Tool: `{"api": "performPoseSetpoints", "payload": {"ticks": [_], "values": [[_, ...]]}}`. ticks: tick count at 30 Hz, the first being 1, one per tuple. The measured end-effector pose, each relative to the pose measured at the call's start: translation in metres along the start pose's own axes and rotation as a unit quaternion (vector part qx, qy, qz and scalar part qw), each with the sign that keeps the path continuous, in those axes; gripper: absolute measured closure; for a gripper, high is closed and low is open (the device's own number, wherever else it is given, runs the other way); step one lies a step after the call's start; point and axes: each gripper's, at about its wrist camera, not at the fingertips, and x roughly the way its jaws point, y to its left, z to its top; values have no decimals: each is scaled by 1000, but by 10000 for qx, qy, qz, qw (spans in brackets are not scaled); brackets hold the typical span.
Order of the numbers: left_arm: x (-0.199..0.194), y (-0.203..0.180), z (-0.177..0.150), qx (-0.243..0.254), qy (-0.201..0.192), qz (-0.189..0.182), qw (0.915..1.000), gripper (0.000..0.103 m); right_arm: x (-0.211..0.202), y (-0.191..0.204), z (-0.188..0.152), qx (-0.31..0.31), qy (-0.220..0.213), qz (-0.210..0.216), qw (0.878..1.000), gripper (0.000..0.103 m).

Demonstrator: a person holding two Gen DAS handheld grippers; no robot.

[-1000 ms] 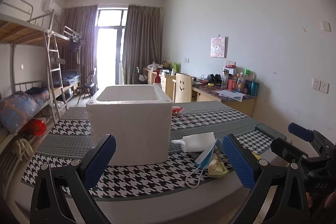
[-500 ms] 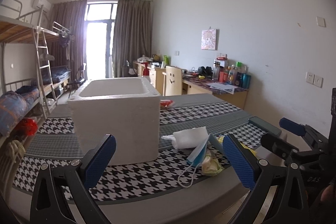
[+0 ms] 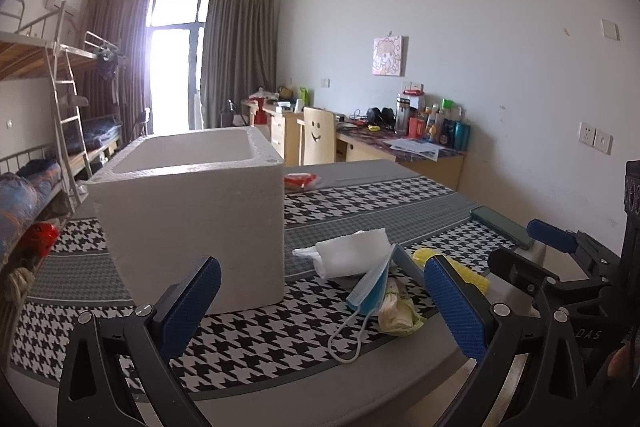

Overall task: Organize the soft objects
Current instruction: 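Move left tool toward the floral cloth while right tool approaches the yellow foam net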

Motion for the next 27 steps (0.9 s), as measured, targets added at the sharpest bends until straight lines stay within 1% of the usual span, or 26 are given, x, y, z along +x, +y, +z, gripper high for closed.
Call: {"api": "performPoseSetpoints", "payload": {"ticks": [12,27], "values": [[23,-14,-5,153,283,-174,9993,1,12,-17,-5,108,220,-118,9996,1],[51,-33,-20,254,697,-563,9957,1,27,-34,-15,236,529,-220,9981,1]]}}
